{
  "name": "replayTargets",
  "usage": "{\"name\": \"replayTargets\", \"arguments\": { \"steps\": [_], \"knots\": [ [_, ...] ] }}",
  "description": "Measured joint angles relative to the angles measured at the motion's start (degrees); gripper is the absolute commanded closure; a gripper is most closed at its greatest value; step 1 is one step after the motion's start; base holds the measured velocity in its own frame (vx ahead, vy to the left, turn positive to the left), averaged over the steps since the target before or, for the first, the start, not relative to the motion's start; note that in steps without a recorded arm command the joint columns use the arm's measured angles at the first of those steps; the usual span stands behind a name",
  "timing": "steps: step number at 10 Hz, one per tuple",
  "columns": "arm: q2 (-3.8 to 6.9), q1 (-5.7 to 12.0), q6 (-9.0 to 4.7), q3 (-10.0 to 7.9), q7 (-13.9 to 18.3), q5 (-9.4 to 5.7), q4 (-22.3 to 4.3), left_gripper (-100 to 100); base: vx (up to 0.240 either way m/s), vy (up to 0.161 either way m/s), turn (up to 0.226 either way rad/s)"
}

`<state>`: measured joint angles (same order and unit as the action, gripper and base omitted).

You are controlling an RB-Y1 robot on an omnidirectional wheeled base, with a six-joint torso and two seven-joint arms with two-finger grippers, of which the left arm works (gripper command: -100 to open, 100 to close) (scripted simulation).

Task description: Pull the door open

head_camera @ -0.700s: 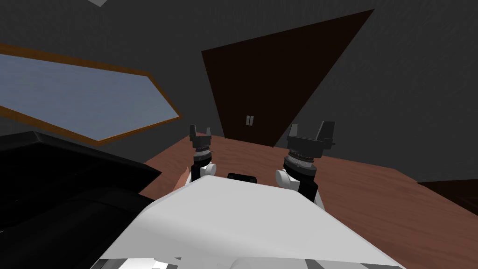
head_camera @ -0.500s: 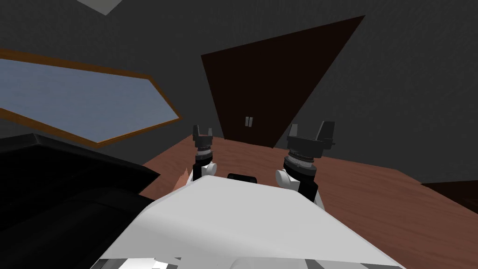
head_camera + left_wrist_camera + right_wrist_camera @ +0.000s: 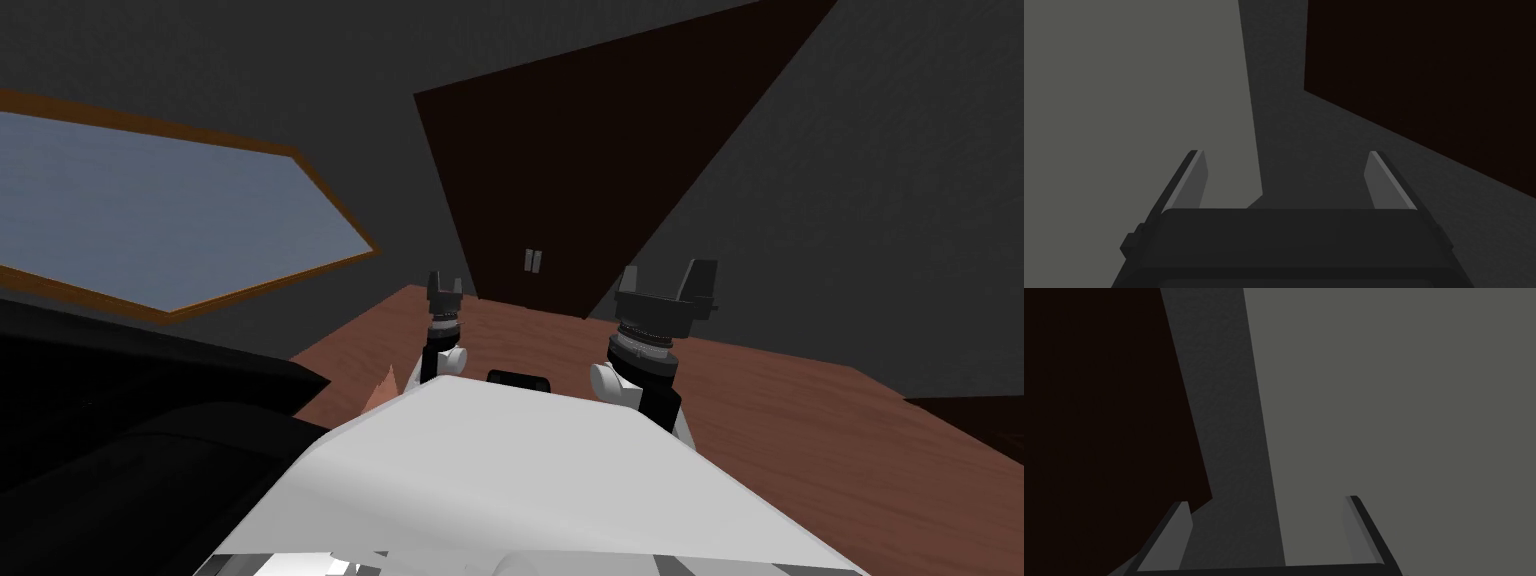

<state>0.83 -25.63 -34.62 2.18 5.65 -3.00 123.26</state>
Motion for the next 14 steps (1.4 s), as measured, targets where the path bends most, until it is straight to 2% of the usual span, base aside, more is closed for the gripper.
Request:
{"name": "replayTargets", "arguments": {
  "steps": [9,12,14],
  "knots": [
    [2.25,5.46,2.25,-0.12,0.1,-0.04,-9.8,-100,0.094,-0.035,-0.014],
    [3.33,7.65,3.27,-0.49,0.4,-0.27,-13.5,-100,0.102,-0.035,-0.014],
    [3.49,9.34,3.89,-0.36,0.3,-0.14,-16.3,-100,0.088,-0.028,-0.021]
  ]
}}
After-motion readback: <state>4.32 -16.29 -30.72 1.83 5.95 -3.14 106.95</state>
